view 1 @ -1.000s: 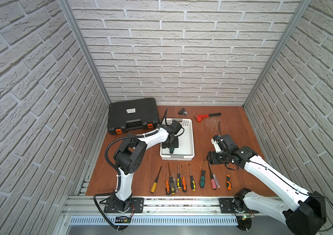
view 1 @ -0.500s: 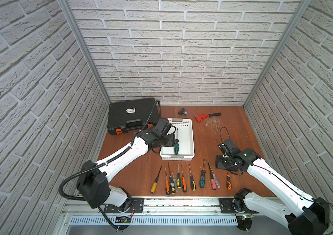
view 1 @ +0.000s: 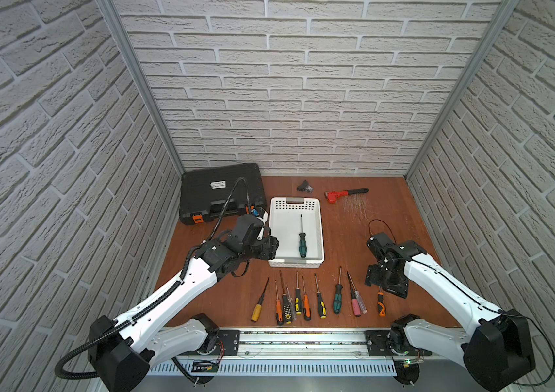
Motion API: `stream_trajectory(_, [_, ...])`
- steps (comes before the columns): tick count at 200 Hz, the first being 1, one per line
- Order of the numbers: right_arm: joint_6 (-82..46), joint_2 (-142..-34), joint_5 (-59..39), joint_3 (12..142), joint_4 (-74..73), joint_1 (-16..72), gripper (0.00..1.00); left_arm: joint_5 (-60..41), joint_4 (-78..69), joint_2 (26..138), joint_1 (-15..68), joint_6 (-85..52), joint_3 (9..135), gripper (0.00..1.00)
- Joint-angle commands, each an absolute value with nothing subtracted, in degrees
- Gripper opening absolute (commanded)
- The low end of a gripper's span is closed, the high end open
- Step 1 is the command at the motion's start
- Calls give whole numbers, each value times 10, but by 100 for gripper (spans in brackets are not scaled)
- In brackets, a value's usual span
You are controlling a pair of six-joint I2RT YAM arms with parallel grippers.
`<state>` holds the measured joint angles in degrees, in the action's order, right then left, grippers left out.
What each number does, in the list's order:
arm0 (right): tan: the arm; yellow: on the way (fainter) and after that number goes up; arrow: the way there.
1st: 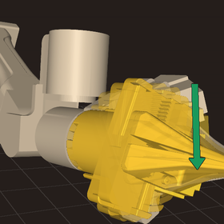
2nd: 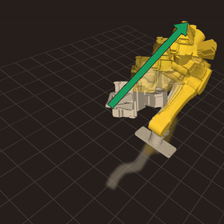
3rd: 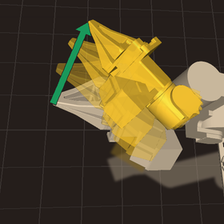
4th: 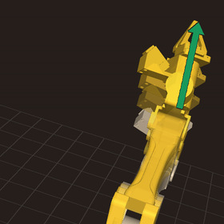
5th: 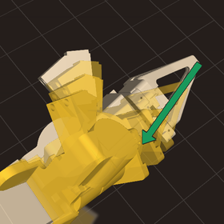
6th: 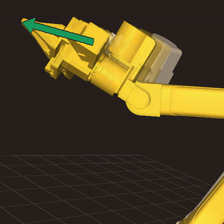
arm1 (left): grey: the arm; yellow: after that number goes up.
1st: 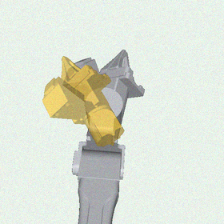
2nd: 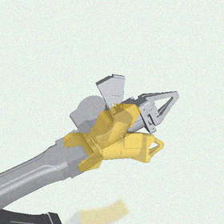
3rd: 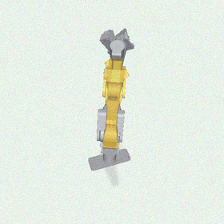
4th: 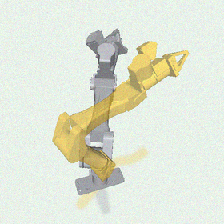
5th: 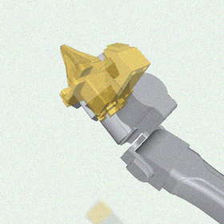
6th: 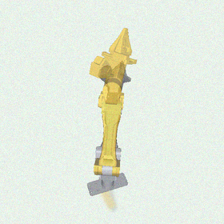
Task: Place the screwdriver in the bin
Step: 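Grasp the orange-grey screwdriver handle with the right gripper while the left arm withdraws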
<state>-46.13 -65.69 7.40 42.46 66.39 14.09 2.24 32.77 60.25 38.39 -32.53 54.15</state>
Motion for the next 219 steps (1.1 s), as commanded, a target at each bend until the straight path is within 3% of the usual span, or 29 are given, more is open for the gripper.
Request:
stream_trajectory(1, [-463, -663, 33, 398, 645, 124, 82, 22, 313, 578, 373, -316, 534, 71])
stream_trajectory(66, [-430, -725, -3, 384, 597, 98, 77, 41, 321, 550, 362, -315, 521, 72])
stream_trajectory(85, [-428, -736, -23, 374, 576, 96, 70, 42, 317, 548, 356, -321, 514, 72])
stream_trajectory(144, [-434, -713, -33, 351, 570, 93, 67, 40, 315, 552, 341, -313, 512, 72])
stream_trajectory(163, [-433, -706, -40, 347, 569, 91, 61, 38, 314, 560, 333, -316, 511, 72])
stream_trajectory(206, [-431, -705, -43, 347, 565, 91, 61, 33, 300, 571, 325, -320, 516, 72])
stream_trajectory(219, [-427, -708, -44, 350, 563, 91, 57, 35, 301, 572, 324, -323, 519, 72])
